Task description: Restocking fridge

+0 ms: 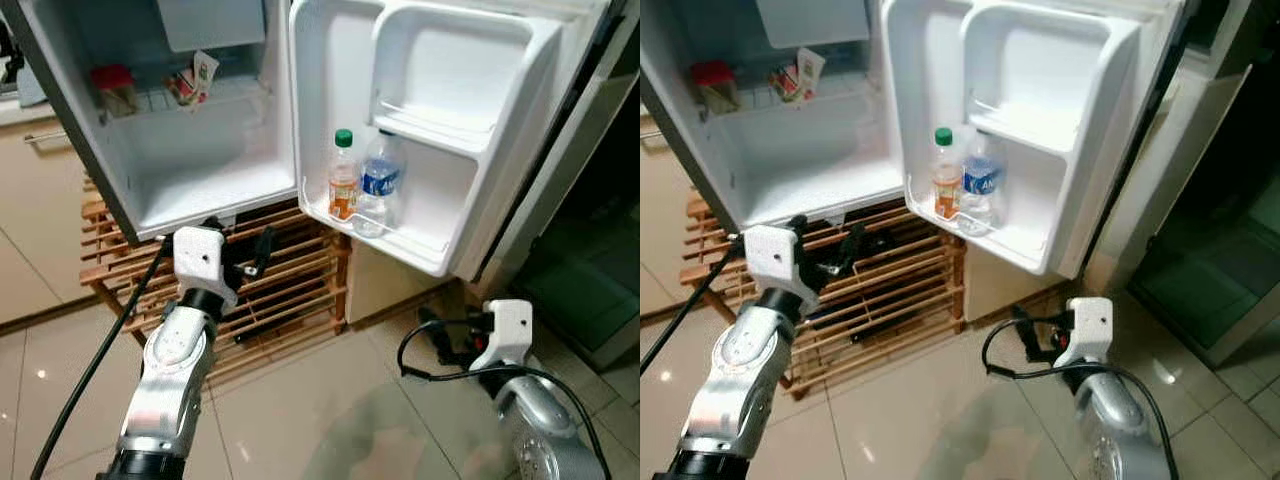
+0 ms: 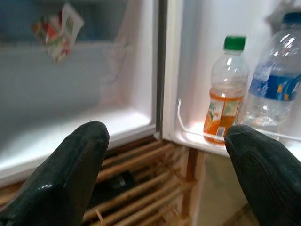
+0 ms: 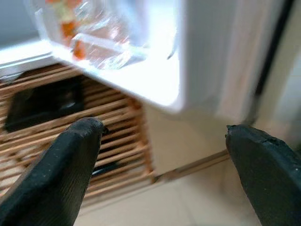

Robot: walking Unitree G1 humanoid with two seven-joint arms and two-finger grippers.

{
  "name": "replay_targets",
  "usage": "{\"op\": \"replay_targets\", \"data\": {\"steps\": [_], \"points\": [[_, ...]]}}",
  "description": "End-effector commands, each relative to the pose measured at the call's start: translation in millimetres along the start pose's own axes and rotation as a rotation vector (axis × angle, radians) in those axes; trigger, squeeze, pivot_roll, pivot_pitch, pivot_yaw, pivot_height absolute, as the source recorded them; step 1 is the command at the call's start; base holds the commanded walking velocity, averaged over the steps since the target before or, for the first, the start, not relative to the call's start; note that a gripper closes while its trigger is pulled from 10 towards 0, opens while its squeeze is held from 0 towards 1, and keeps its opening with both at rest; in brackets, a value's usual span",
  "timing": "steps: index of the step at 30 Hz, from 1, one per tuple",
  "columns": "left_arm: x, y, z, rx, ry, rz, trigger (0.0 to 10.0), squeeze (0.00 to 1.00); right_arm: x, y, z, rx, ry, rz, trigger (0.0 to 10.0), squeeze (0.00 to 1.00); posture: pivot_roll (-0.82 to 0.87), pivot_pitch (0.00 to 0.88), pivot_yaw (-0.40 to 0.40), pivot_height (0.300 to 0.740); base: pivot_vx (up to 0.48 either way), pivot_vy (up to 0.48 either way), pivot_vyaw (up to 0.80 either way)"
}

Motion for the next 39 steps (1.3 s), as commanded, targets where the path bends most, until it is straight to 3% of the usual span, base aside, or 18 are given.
{"op": "replay_targets", "data": {"steps": [1,8,14,19,21,24,27,28,29,32,35,36,37,38,39], "points": [[-3.7,3.5,-3.7,-0.01,0.028,0.017,10.0,0.0,8.9,16.2,1.6,-0.059,-0.01,0.058,10.0,0.0,-0.12,0.0,0.032,0.74,0.0,-0.48,0.73],[-4.2,1.7,0.3,-0.014,0.026,0.012,10.0,0.0,13.6,22.8,-7.9,-0.089,0.033,0.084,10.0,0.0,-0.11,0.0,0.018,0.74,0.0,-0.48,0.72],[-6.6,3.7,13.2,-0.001,-0.056,0.029,10.0,0.0,8.9,17.4,-16.9,-0.098,0.085,0.082,10.0,0.0,-0.12,0.0,0.013,0.74,0.0,-0.48,0.72],[-5.2,8.7,22.3,0.033,-0.127,0.055,10.0,0.0,-6.0,0.6,-30.4,-0.082,0.246,0.015,10.0,0.0,-0.13,0.0,0.022,0.74,0.0,-0.466,0.57],[-4.2,9.5,21.2,0.015,-0.127,0.054,10.0,0.0,-19.8,-19.2,-33.2,-0.086,0.335,-0.081,10.0,0.0,-0.13,0.0,0.026,0.74,0.0,-0.467,0.0],[0.3,8.4,11.0,-0.037,-0.068,0.041,10.0,0.0,-31.0,-39.8,-23.6,-0.102,0.344,-0.18,10.0,0.0,-0.13,0.0,0.03,0.74,0.0,-0.16,0.0],[6.2,4.9,3.9,-0.004,-0.04,0.007,10.0,0.0,-29.9,-46.6,-13.0,-0.161,0.29,-0.247,10.0,0.0,-0.14,0.0,0.037,0.74,0.0,0.0,0.0],[10.0,-8.6,-2.9,0.028,-0.002,-0.083,10.0,0.0,-30.3,-65.7,0.8,-0.265,0.249,-0.418,10.0,0.0,-0.14,0.0,0.041,0.74,0.0,0.0,0.0],[10.0,-8.6,-2.9,0.028,-0.002,-0.083,10.0,0.0,-30.3,-65.7,0.8,-0.265,0.249,-0.418,10.0,0.0,-0.14,0.0,0.041,0.74,0.0,0.0,0.0],[9.2,-26.6,-13.0,0.064,0.053,-0.202,10.0,0.0,-31.5,-78.2,14.7,-0.294,0.189,-0.536,10.0,0.0,-0.14,0.0,0.043,0.74,0.0,0.0,0.0],[0.8,-58.4,-28.2,0.099,0.121,-0.432,10.0,0.0,-12.5,-66.7,46.8,-0.352,-0.015,-0.527,10.0,0.0,-0.14,0.0,0.047,0.74,0.0,0.0,0.0],[0.8,-58.4,-28.2,0.099,0.121,-0.432,10.0,0.0,-12.5,-66.7,46.8,-0.352,-0.015,-0.527,10.0,0.0,-0.14,0.0,0.047,0.74,0.0,0.0,0.0],[-3.4,-67.7,-30.2,0.088,0.125,-0.494,10.0,0.0,-3.5,-56.9,57.0,-0.386,-0.09,-0.497,10.0,0.0,-0.13,0.0,0.048,0.74,0.0,0.0,0.0],[-9.0,-79.3,-35.0,0.08,0.142,-0.564,10.0,0.0,15.9,-32.0,71.9,-0.419,-0.214,-0.416,10.0,0.0,-0.13,0.0,0.051,0.74,0.0,0.0,0.0],[-9.0,-79.3,-35.0,0.08,0.142,-0.564,10.0,0.0,15.9,-32.0,71.9,-0.419,-0.214,-0.416,10.0,0.0,-0.13,0.0,0.051,0.74,0.0,0.0,0.0]]}}
Point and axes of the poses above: a point about 5 cm out from each wrist's last joint towards the gripper, its own x axis pointing out of the wrist towards the gripper, its own y axis along the axis of the wrist's last joint, z = x × y, the point moved 1 cm from there along x, pointing out of the wrist towards the gripper, and after that the axes turned 8 degrees about -x, right-handed, at the moved point
